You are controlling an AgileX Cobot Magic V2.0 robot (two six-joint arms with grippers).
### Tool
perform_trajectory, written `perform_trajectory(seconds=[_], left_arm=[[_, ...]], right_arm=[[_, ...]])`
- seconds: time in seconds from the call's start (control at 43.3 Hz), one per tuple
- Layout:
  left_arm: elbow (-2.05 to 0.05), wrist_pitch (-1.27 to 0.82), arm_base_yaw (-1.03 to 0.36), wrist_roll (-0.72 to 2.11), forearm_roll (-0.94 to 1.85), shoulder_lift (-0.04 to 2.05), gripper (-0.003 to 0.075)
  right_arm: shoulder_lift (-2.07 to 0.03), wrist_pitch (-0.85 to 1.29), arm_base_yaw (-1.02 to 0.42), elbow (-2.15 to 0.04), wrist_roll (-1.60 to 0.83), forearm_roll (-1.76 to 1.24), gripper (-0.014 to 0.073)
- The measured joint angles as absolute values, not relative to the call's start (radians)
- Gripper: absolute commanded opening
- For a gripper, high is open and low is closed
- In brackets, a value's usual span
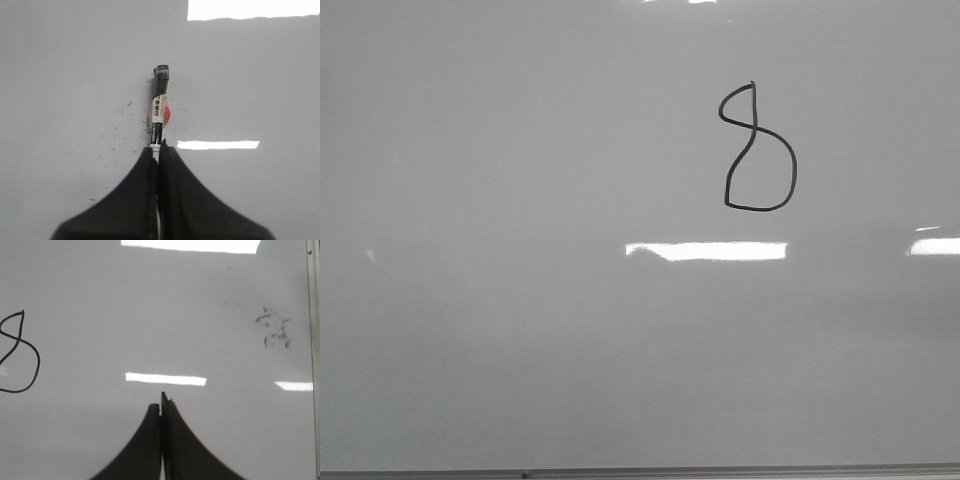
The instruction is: Write number 8 on whiteboard
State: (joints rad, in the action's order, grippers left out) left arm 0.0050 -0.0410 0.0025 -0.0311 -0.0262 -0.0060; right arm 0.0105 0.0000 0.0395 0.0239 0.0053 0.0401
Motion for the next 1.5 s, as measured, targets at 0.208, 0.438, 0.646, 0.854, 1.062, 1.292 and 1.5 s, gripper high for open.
perform_trajectory(seconds=[0.208, 0.438, 0.646, 0.854, 1.062, 1.292, 1.5], left_arm=[[0.005, -0.041, 0.003, -0.031, -0.026, -0.006, -0.0021], [0.005, -0.041, 0.003, -0.031, -0.026, -0.006, -0.0021], [0.005, -0.041, 0.003, -0.031, -0.026, -0.006, -0.0021], [0.005, -0.041, 0.003, -0.031, -0.026, -0.006, -0.0021], [0.005, -0.041, 0.003, -0.031, -0.025, -0.006, -0.0021], [0.005, -0.041, 0.003, -0.031, -0.025, -0.006, -0.0021], [0.005, -0.041, 0.003, -0.031, -0.025, -0.006, -0.0021]], right_arm=[[0.011, -0.041, 0.04, 0.026, 0.005, 0.017, -0.0106], [0.011, -0.041, 0.04, 0.026, 0.014, 0.0, -0.0106], [0.011, -0.039, 0.013, 0.026, 0.017, 0.0, -0.0106], [0.011, -0.038, 0.007, 0.026, 0.019, -0.005, -0.0106], [0.011, -0.037, 0.007, 0.026, 0.019, -0.007, -0.0106], [0.011, -0.035, 0.007, 0.026, 0.019, -0.009, -0.0106], [0.011, -0.035, 0.007, 0.026, 0.021, -0.009, -0.0106]])
